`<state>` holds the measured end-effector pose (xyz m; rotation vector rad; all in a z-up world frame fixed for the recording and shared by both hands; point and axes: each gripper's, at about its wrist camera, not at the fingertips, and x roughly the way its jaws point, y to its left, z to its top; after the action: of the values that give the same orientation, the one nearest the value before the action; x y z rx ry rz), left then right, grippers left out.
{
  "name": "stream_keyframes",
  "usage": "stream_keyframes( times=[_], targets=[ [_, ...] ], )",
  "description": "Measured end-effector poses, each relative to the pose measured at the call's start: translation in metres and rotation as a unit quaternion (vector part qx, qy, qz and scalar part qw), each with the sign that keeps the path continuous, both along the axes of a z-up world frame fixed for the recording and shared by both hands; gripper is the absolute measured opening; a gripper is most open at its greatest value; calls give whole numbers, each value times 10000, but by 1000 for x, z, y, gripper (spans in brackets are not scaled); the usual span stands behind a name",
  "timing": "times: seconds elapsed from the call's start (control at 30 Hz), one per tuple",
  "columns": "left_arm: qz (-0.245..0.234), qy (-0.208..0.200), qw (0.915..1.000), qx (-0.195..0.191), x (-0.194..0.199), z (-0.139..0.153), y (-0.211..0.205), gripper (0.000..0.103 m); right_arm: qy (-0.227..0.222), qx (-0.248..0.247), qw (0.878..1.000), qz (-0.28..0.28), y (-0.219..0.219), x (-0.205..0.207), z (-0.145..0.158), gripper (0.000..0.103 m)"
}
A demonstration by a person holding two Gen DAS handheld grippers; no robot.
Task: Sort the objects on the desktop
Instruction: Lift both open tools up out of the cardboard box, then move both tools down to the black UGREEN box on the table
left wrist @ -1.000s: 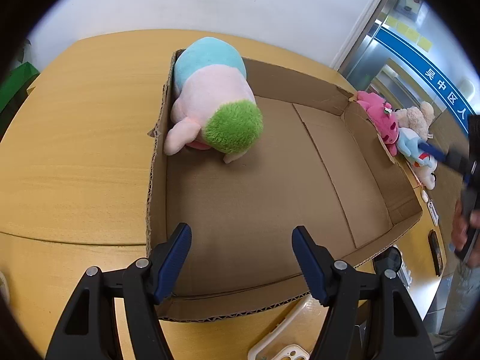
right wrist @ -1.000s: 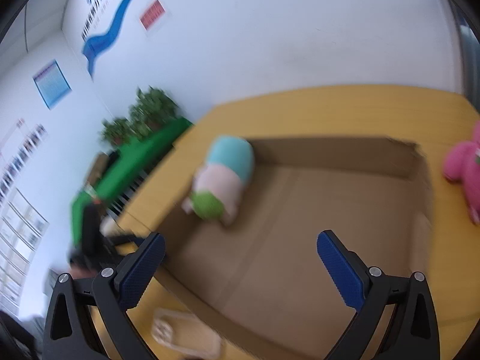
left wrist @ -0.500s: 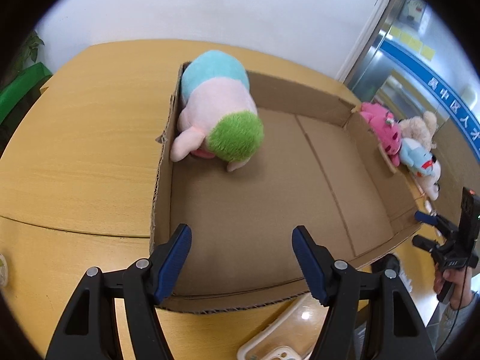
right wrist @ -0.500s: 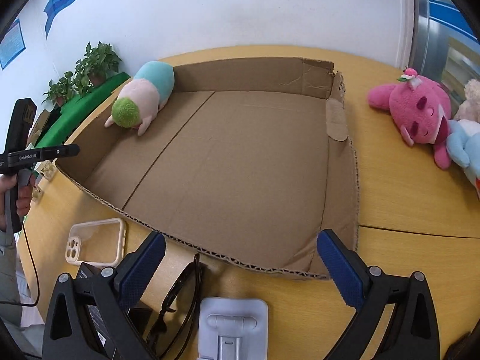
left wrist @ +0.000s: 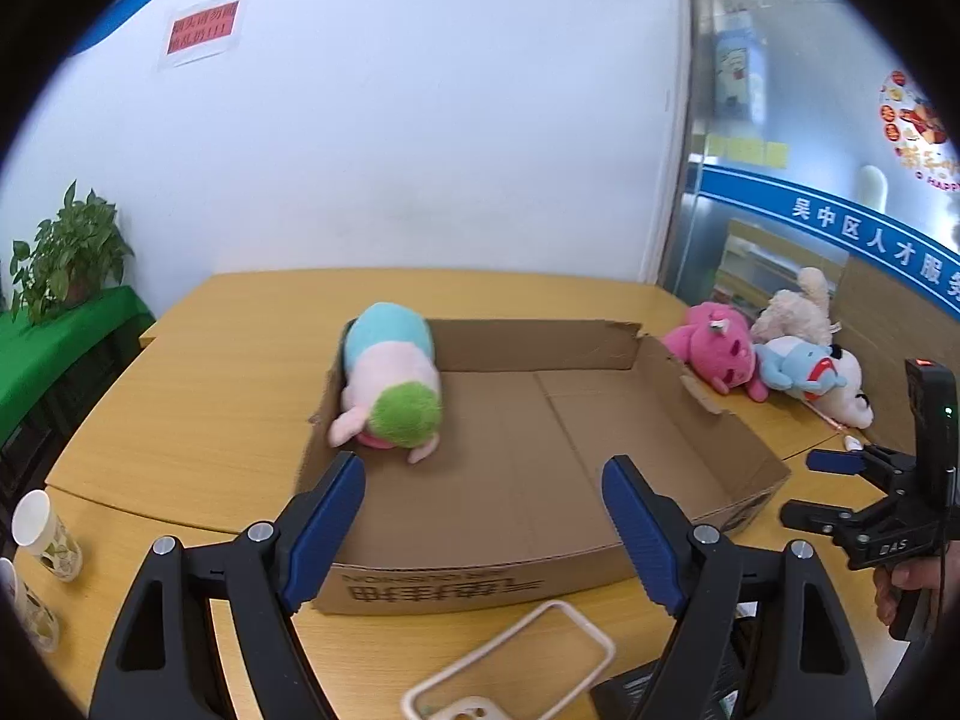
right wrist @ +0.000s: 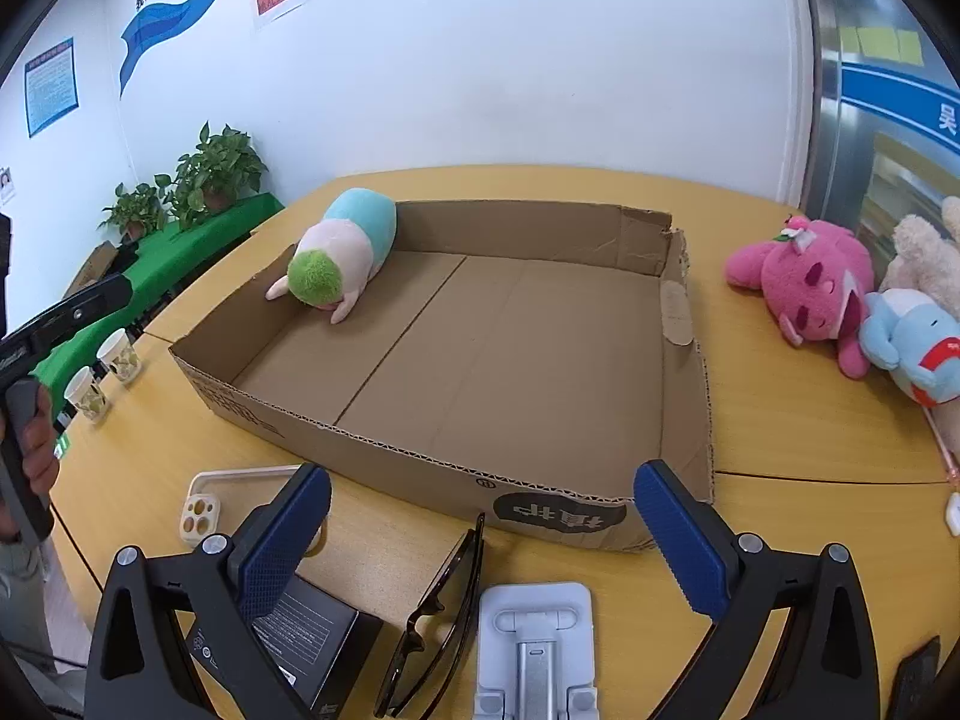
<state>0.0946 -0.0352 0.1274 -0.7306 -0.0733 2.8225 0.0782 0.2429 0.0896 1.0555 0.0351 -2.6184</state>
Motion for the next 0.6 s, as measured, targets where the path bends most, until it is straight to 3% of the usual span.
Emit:
stream_keyframes(
  times=[0.23,0.37,0.6],
  targets=[
    [-161,-172,9990,387,3,-11,29,82,-31,-164,9997,-162,-4,12,-6,103],
    [-317,-476,9970,514,-3,-19,37,81,-52,-84,9997,-236,-6,17,-11,103],
    [-460,-568,9967,361,4,-28,49,81,60,-94,9998,-184,-9,29,-8,103]
  ],
)
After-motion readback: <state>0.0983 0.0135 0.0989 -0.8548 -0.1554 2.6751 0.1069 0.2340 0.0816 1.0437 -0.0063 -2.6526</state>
